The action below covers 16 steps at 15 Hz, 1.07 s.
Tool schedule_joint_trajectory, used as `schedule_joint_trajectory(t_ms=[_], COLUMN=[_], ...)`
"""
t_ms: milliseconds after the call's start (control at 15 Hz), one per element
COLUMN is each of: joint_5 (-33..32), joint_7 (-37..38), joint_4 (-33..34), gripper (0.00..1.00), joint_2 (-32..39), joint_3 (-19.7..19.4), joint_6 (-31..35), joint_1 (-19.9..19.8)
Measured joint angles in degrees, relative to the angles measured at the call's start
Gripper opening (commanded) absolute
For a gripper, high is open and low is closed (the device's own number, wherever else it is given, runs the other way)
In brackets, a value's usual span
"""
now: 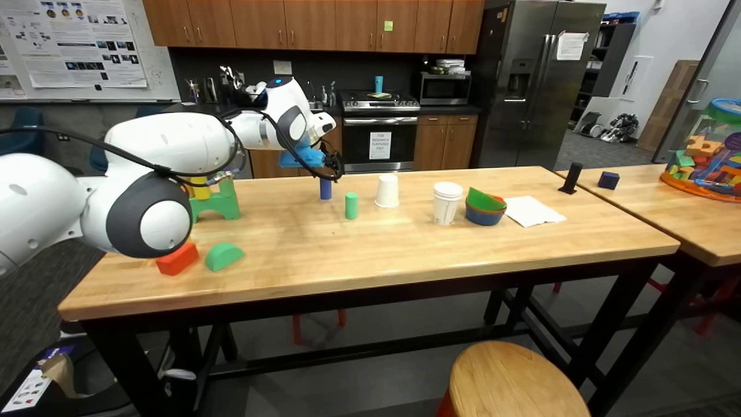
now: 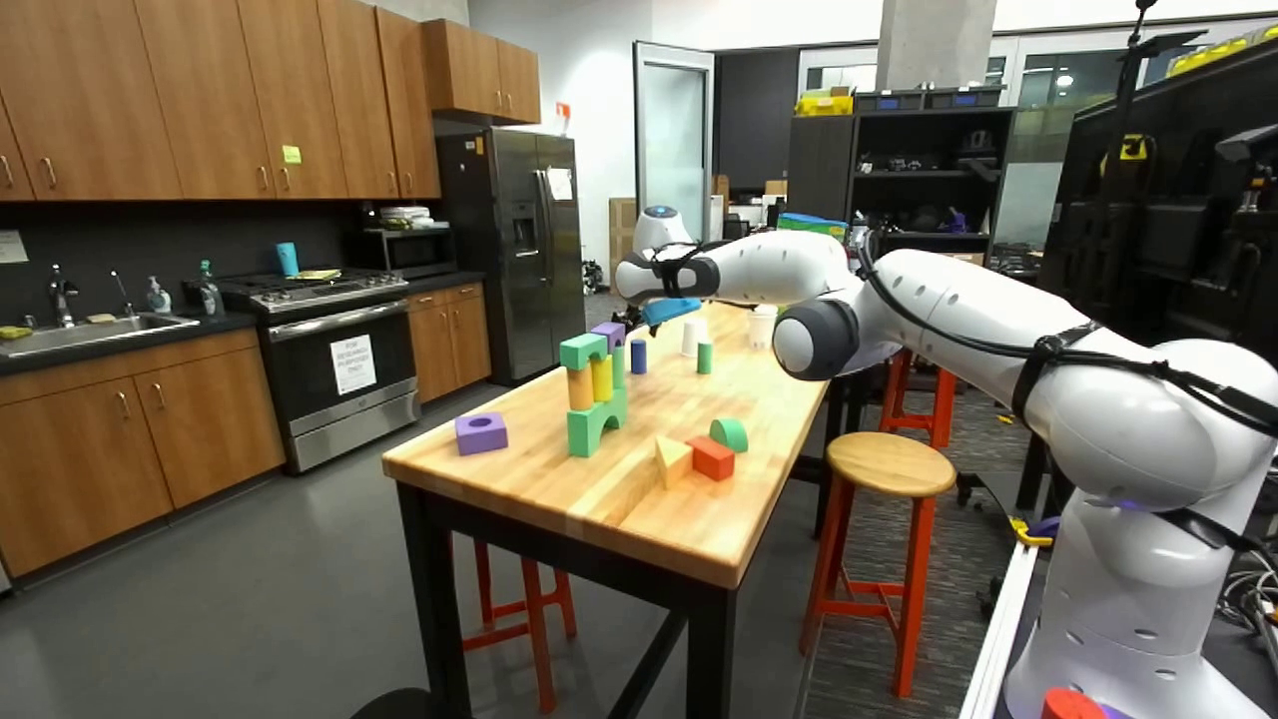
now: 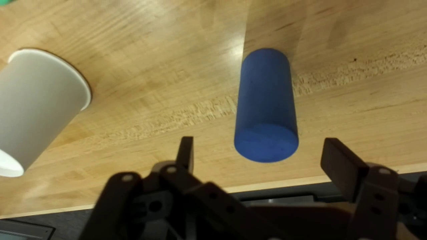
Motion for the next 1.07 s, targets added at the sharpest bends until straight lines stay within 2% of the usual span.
schedule_joint_trajectory(t_ms=[933,1000,1067], joint_5=[0.00,0.00,0.00], joint_7=[0.00,-0.01,-0.01], joint_4=[0.06,0.06,0.06], gripper=[0.99,0.78,0.74], joint_2=[-0.04,-0.04,-0.04], joint_3=[0.00,0.00,0.01], joint_6=[-2.38,-2.72,-3.03], joint_1=[0.27,0.38,0.51])
